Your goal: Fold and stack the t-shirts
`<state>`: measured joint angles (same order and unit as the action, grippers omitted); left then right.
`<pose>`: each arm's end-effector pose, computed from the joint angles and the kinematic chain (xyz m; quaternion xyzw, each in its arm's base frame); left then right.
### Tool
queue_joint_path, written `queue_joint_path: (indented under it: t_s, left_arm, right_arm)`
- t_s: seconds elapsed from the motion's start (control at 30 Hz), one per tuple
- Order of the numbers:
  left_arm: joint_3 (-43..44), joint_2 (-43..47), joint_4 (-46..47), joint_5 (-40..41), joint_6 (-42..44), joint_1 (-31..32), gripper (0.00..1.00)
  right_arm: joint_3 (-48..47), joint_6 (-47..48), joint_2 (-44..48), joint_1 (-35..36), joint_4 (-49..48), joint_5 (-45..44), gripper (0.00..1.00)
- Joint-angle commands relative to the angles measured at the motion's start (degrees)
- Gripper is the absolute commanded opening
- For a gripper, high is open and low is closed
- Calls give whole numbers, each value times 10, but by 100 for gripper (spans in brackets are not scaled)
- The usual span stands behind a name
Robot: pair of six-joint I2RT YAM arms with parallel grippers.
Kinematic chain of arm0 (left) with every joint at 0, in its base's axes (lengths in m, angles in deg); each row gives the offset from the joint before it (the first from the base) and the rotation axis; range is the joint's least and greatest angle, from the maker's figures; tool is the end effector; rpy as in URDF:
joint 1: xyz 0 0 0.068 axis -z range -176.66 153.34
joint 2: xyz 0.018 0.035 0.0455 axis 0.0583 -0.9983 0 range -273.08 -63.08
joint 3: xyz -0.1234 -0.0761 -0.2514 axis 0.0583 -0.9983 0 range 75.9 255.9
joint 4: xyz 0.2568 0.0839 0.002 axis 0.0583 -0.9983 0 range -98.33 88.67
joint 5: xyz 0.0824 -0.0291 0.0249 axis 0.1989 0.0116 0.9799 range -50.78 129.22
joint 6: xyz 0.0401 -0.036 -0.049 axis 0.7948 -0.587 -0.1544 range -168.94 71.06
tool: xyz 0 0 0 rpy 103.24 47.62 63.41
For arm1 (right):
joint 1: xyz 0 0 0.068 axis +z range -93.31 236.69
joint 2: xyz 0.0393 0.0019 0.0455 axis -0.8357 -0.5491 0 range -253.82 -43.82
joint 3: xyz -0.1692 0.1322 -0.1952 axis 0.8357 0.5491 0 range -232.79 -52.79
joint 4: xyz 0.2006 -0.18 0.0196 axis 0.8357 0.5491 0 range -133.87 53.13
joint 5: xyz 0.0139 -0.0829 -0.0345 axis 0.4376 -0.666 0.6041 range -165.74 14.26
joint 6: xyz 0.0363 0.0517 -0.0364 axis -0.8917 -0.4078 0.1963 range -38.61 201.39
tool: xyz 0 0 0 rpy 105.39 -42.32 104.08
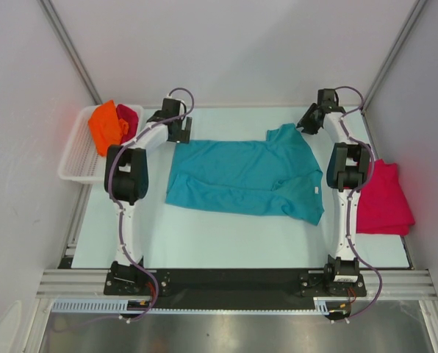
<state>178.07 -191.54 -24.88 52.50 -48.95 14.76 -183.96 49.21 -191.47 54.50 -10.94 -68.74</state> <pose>0.5278 -0.0923 0.1738 0.0532 0.9322 0.0741 0.3501 0.6061 -0.0159 0.1478 0.2564 0.9006 0.1449 0.3196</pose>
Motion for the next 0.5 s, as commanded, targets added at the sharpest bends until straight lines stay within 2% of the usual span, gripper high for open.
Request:
queue_joint_path:
  t_s: [0.0, 0.47]
  left_arm:
    - [49, -6, -8, -4, -4, -3, 99]
    - [93, -35, -27, -26, -13, -3, 99]
  right_arm:
    - [-30, -2, 3, 13, 1, 9, 37]
    - [-42, 3, 18, 20, 2, 1, 36]
